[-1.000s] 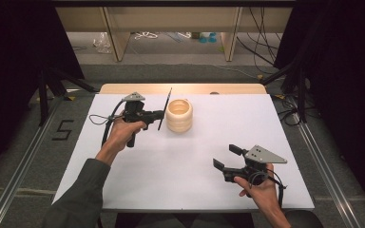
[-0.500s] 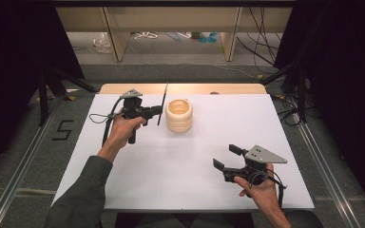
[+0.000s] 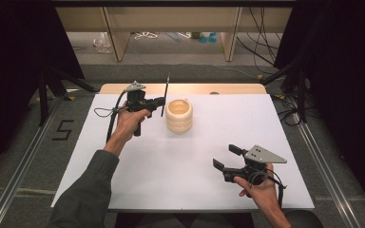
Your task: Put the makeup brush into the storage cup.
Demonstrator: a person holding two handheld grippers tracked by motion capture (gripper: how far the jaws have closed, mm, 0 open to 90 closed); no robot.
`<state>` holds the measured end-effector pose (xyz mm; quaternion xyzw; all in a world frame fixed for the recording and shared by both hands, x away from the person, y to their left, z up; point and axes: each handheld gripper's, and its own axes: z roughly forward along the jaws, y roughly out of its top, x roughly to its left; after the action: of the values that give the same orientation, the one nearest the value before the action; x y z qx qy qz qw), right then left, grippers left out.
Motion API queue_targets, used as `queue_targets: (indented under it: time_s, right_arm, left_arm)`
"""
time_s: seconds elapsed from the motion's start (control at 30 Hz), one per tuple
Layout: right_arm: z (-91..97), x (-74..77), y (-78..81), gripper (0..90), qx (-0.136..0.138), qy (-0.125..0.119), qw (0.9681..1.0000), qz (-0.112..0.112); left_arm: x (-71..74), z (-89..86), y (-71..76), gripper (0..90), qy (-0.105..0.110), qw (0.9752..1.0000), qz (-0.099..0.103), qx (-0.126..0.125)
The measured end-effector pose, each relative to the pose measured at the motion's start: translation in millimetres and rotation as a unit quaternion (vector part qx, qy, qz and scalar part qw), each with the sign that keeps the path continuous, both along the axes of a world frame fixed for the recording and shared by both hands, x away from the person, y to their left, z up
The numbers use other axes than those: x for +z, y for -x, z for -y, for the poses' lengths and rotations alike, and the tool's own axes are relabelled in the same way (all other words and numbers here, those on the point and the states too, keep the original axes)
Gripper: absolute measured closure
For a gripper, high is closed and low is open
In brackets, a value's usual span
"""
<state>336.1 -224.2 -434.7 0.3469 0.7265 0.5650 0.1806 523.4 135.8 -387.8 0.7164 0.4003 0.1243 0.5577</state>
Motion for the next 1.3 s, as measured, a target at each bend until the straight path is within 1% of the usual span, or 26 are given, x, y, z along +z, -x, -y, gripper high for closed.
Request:
queue_targets:
  time_s: [0.1, 0.13, 0.17, 0.23, 0.27, 0.37, 0.43, 0.5, 0.53, 0.6, 0.63, 0.7, 0.77, 0.8, 0.83, 0.93, 0.97, 1.07, 1.13, 1.2, 1.3]
  right_arm:
    - [0.2, 0.0, 0.0, 19.0, -0.002, 0.002, 1.0000, 0.001]
    - [-0.3, -0.3, -0.2, 19.0, 0.000, -0.002, 1.0000, 0.000]
    - [0.2, 0.2, 0.2, 19.0, -0.002, 0.002, 1.0000, 0.000]
    - [0.2, 0.1, 0.1, 19.0, 0.000, 0.001, 1.0000, 0.001]
    - [0.1, 0.0, 0.1, 19.0, 0.001, 0.000, 1.0000, 0.000]
    - [-0.3, -0.1, 0.1, 19.0, 0.002, -0.002, 1.0000, 0.001]
    - [-0.5, -0.2, 0.0, 19.0, 0.001, -0.003, 1.0000, 0.000]
    - [-0.6, -0.1, 0.1, 19.0, 0.001, -0.002, 1.0000, 0.000]
    - [-0.9, -0.1, 0.3, 19.0, 0.002, -0.003, 1.0000, 0.000]
    - [-1.0, 0.0, 0.5, 19.0, 0.002, -0.003, 1.0000, -0.001]
    - [-0.9, 0.0, 0.4, 19.0, 0.002, -0.003, 1.0000, 0.000]
    - [-0.8, -0.1, 0.1, 19.0, 0.002, -0.003, 1.0000, -0.001]
    - [-0.6, -0.1, 0.1, 19.0, 0.002, -0.004, 1.0000, 0.000]
    - [0.0, 0.1, 0.1, 19.0, 0.002, 0.000, 1.0000, 0.000]
    - [0.3, 0.2, 0.1, 19.0, 0.001, 0.002, 1.0000, 0.000]
    - [-0.5, -0.2, 0.1, 19.0, 0.003, -0.003, 1.0000, -0.001]
    - [-0.8, -0.1, 0.3, 19.0, 0.002, -0.004, 1.0000, -0.001]
    - [-0.9, -0.1, 0.3, 19.0, 0.004, -0.003, 1.0000, -0.002]
    - [-0.8, -0.2, 0.0, 19.0, 0.003, -0.003, 1.0000, -0.001]
    - [-0.8, -0.2, 0.0, 19.0, 0.003, -0.003, 1.0000, -0.001]
    - [-0.8, -0.2, 0.1, 19.0, 0.004, -0.003, 1.0000, -0.001]
  left_arm:
    - [0.9, 2.0, -2.5, 84.9, 0.000, 1.0000, 0.001, 0.002]
    - [0.4, 3.1, -4.6, 84.9, 0.003, 1.0000, 0.000, 0.004]
    - [0.3, 3.8, -5.5, 84.9, 0.005, 1.0000, -0.002, 0.006]
    - [-0.2, 6.7, -8.9, 84.9, 0.007, 1.0000, -0.001, 0.005]
    - [0.2, 8.1, -9.3, 84.9, 0.005, 1.0000, -0.003, 0.005]
    - [1.3, 11.8, -10.0, 84.9, 0.000, 1.0000, 0.001, 0.003]
    - [2.2, 14.2, -11.6, 84.9, 0.006, 1.0000, 0.001, 0.005]
    - [3.0, 15.2, -13.1, 84.9, 0.003, 1.0000, 0.003, 0.007]
    - [2.1, 16.3, -14.2, 84.9, 0.008, 0.9999, 0.001, 0.010]
    - [-0.7, 16.9, -17.1, 84.9, 0.006, 0.9999, 0.003, 0.009]
    - [-2.1, 17.1, -18.2, 84.9, 0.005, 0.9999, 0.001, 0.013]
    - [-4.0, 18.2, -19.6, 84.9, 0.010, 0.9998, 0.000, 0.017]
    - [-5.1, 20.0, -20.3, 84.9, 0.009, 0.9999, 0.002, 0.013]
    - [-4.9, 21.5, -19.9, 84.9, 0.011, 0.9998, -0.001, 0.017]
    - [-4.5, 21.6, -20.3, 84.9, 0.010, 0.9998, 0.002, 0.015]
    - [-4.6, 23.6, -21.5, 84.9, 0.016, 0.9998, 0.000, 0.014]
    - [-4.2, 24.0, -22.1, 84.9, 0.012, 0.9998, 0.002, 0.014]
    - [-1.4, 27.5, -22.4, 84.9, 0.015, 0.9998, 0.001, 0.015]
    - [-0.3, 30.5, -23.4, 84.9, 0.016, 0.9998, 0.005, 0.013]
    - [0.1, 35.0, -24.5, 84.9, 0.012, 0.9998, 0.007, 0.013]
    - [-0.3, 38.2, -26.1, 84.9, 0.013, 0.9998, 0.009, 0.013]
